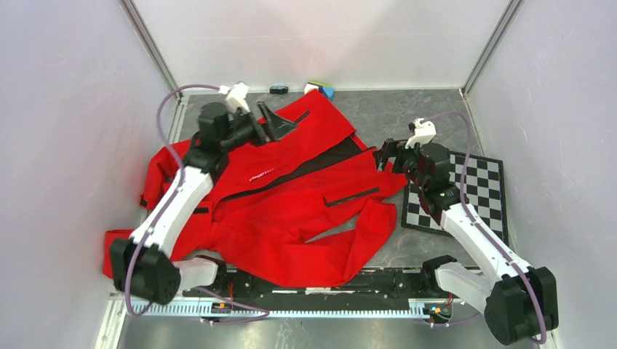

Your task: Zip up the jacket

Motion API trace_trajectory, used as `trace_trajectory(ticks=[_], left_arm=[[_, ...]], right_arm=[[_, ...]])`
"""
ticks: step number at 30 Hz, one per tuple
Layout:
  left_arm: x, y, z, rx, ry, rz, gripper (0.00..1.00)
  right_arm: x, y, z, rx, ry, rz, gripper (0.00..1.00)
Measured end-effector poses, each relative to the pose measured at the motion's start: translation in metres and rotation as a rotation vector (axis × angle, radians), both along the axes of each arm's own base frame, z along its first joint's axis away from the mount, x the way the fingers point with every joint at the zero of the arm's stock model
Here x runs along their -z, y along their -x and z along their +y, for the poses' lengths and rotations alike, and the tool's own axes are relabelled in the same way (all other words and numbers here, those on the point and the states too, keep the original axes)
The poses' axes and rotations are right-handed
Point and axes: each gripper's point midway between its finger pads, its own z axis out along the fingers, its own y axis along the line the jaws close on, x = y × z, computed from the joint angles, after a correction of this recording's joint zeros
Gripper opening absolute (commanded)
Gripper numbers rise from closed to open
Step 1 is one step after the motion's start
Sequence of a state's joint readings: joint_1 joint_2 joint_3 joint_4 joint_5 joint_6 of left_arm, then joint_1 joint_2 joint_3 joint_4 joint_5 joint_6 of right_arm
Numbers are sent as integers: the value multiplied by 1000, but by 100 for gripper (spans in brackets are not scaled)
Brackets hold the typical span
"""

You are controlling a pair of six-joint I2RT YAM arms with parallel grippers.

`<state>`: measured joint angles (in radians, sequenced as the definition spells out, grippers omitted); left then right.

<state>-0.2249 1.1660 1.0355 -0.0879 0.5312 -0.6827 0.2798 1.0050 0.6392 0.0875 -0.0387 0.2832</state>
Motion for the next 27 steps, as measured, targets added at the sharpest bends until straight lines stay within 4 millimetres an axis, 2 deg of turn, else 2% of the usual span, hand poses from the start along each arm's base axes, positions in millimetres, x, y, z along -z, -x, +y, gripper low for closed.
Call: trace_trajectory(ticks=[3, 7, 9, 10, 11, 12, 15, 18, 22, 27], left_arm=[[18, -25, -42, 77, -64, 0, 100], [40, -58, -88, 138, -208, -69, 100], [49, -76, -111, 163, -299, -117, 100], [38, -83, -113, 156, -322, -159, 100], [58, -91, -130, 185, -372, -152, 100], [65, -98, -139, 197, -409, -166, 100], [88, -116, -160, 215, -545, -189, 100], [113, -137, -184, 229, -690, -220, 99], [150, -148, -208, 246, -846, -219, 98], [188, -155, -223, 268, -936, -193, 96]], right_arm=[[10, -6, -3, 23, 17, 21, 97], [27, -18, -16, 66, 28, 74, 97], [30, -30, -33, 105, 1, 90, 99], [30, -37, -42, 127, -16, 95, 99], [30, -45, -52, 153, -38, 98, 95], [28, -53, -59, 169, -61, 99, 94], [23, -76, -69, 177, -125, 91, 90], [23, -93, -57, 119, -161, 95, 89], [30, -108, -47, 60, -162, 121, 88], [38, -115, -61, 66, -144, 136, 87]])
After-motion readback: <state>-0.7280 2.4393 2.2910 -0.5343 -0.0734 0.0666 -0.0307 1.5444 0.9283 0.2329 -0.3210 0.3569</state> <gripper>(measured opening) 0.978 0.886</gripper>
